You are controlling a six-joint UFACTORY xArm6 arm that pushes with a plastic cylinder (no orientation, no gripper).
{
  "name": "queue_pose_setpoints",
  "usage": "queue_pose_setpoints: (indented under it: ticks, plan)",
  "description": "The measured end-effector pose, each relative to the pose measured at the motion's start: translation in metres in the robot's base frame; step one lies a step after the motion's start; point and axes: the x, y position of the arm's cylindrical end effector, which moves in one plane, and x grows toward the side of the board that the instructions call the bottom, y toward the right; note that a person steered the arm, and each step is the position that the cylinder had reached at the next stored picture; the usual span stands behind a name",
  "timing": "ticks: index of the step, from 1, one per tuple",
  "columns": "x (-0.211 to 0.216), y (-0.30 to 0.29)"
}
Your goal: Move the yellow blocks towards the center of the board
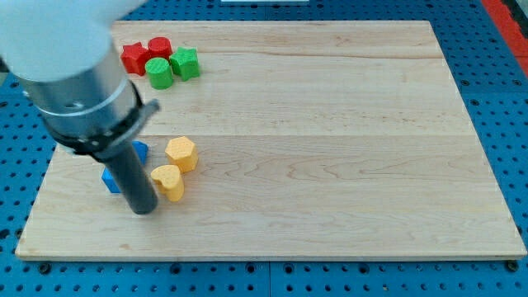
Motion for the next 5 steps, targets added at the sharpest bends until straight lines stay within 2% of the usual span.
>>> queue_pose_setpoints:
  ticks: [1,4,5]
  plan:
    - [-0.021,0.014]
    - [-0.124,0.022]
    - [-0.128,-0.01]
